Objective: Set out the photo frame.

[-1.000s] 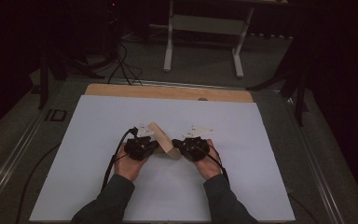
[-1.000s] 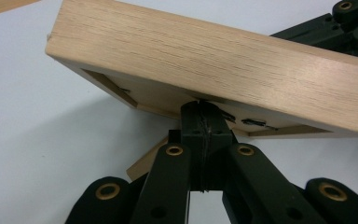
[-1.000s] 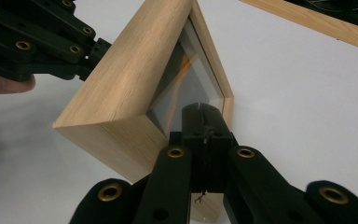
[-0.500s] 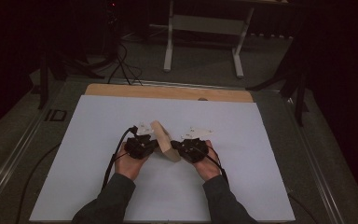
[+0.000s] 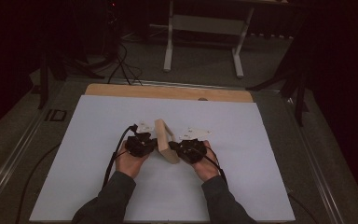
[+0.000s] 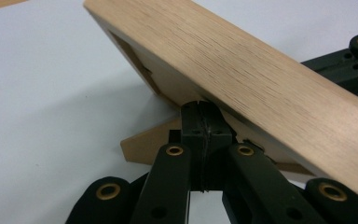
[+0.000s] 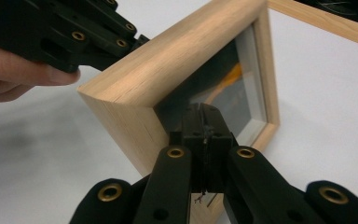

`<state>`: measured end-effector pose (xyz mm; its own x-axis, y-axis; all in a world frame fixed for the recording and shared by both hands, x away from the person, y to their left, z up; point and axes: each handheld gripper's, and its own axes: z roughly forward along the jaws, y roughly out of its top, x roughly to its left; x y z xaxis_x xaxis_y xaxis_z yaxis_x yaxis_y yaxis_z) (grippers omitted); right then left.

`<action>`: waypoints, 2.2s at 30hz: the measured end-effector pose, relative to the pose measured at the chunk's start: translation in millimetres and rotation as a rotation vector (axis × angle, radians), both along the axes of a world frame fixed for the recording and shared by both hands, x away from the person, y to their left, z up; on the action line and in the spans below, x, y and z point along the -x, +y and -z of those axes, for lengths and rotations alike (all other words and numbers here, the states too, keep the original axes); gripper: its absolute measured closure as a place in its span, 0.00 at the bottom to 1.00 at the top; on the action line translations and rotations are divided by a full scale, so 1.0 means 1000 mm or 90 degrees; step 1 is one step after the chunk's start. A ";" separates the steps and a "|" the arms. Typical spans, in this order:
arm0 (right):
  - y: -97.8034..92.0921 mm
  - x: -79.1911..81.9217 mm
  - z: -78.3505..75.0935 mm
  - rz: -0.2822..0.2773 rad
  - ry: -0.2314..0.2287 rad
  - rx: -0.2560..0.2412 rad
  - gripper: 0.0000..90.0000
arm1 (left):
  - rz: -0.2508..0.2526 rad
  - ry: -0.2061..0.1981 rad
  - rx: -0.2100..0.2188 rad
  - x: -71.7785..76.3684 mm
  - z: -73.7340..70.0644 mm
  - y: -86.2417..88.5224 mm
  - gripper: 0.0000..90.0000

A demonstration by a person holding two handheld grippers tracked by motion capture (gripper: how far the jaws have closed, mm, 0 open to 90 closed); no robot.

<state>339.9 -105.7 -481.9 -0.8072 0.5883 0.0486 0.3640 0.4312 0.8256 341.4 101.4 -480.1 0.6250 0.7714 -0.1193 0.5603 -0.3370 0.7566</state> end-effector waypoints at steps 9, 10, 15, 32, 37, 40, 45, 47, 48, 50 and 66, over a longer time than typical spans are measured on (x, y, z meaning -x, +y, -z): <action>0.004 0.000 0.000 -0.002 0.001 0.003 1.00 | 0.007 0.005 -0.003 -0.004 0.000 0.001 1.00; 0.004 0.000 0.000 -0.001 0.000 0.003 1.00 | 0.005 0.006 -0.004 -0.005 0.000 0.001 1.00; 0.006 -0.001 0.000 0.000 -0.001 0.003 1.00 | 0.003 0.006 -0.004 -0.006 0.000 0.001 1.00; -0.001 0.000 0.000 0.011 -0.013 0.011 0.96 | -0.014 0.002 0.005 -0.004 -0.002 0.009 0.92; -0.003 0.001 -0.003 0.016 -0.019 0.017 0.92 | -0.020 0.003 0.028 -0.002 -0.003 0.017 0.82; -0.004 0.002 -0.002 0.018 -0.023 0.024 0.90 | -0.028 -0.001 0.040 -0.002 -0.004 0.020 0.77; -0.007 0.003 0.000 0.026 -0.023 0.026 0.84 | -0.037 -0.002 0.053 0.000 -0.007 0.027 0.71; -0.009 0.003 0.001 0.029 -0.022 0.027 0.80 | -0.042 -0.005 0.056 0.002 -0.009 0.029 0.69; -0.010 0.003 0.001 0.031 -0.019 0.025 0.78 | -0.049 -0.007 0.058 0.004 -0.011 0.030 0.67; -0.013 0.003 0.001 0.030 -0.021 0.024 0.75 | -0.062 -0.013 0.068 0.007 -0.013 0.033 0.62; -0.021 0.005 0.000 0.038 -0.023 0.025 0.64 | -0.074 -0.035 0.091 0.022 -0.026 0.038 0.47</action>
